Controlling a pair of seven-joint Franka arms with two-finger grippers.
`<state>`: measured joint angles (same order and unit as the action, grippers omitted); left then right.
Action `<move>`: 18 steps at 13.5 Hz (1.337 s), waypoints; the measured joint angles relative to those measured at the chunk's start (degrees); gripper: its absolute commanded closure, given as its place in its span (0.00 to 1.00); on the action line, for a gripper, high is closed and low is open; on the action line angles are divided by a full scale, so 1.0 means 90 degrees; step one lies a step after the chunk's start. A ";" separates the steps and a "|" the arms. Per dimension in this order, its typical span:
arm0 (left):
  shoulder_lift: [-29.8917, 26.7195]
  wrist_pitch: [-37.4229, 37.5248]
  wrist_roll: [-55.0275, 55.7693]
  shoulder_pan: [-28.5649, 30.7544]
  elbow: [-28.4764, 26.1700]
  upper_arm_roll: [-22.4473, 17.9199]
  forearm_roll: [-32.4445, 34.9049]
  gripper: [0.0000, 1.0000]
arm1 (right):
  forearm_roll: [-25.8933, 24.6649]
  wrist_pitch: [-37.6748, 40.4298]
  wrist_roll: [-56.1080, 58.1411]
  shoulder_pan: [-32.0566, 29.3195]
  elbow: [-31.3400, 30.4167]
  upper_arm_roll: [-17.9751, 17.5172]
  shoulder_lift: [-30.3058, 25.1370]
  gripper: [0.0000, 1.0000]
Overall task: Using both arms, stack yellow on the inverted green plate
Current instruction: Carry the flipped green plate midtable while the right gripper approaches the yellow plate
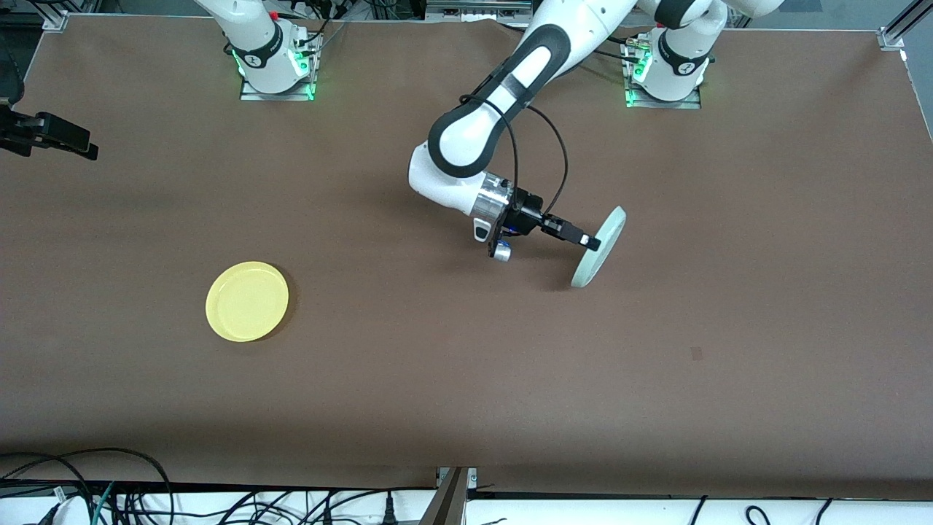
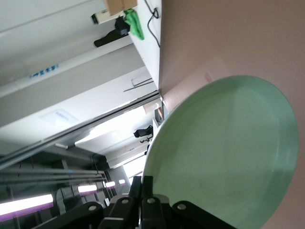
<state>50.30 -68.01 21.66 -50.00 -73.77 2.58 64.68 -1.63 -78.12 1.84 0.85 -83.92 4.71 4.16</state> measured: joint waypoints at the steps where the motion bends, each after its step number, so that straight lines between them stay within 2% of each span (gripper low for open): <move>1: 0.0073 0.0058 0.0470 -0.0050 0.0003 -0.0004 0.0000 1.00 | 0.0000 -0.0026 0.0000 0.0000 -0.0001 0.0001 0.0073 0.00; 5: 0.0244 0.0069 0.1494 -0.0158 0.0008 0.0013 -0.0035 1.00 | 0.0000 -0.0221 0.0000 -0.0008 -0.0016 0.0007 0.0556 0.00; 9: 0.0592 0.0069 0.2225 -0.0588 0.0013 0.0032 -0.0245 1.00 | 0.0119 -0.0474 0.0000 -0.0037 -0.0041 0.0009 0.1198 0.00; 14: 0.0659 0.0030 0.2316 -0.0715 0.0082 0.0008 -0.0259 1.00 | 0.0246 -0.1076 0.0167 -0.0304 -0.0091 0.0017 0.2152 0.00; 16: 0.0659 -0.0016 0.2307 -0.0735 0.0112 0.0009 -0.0267 1.00 | 0.0458 -0.1351 0.0178 -0.0334 -0.0102 0.0019 0.2533 0.00; 18: 0.0657 -0.0090 0.2303 -0.0750 0.0173 0.0009 -0.0320 0.01 | 0.0708 -0.1694 0.0178 -0.0359 -0.0190 0.0029 0.2827 0.00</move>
<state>56.21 -68.82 42.39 -56.76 -72.22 2.66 61.80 4.75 -93.36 3.43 -2.38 -85.63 4.97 29.60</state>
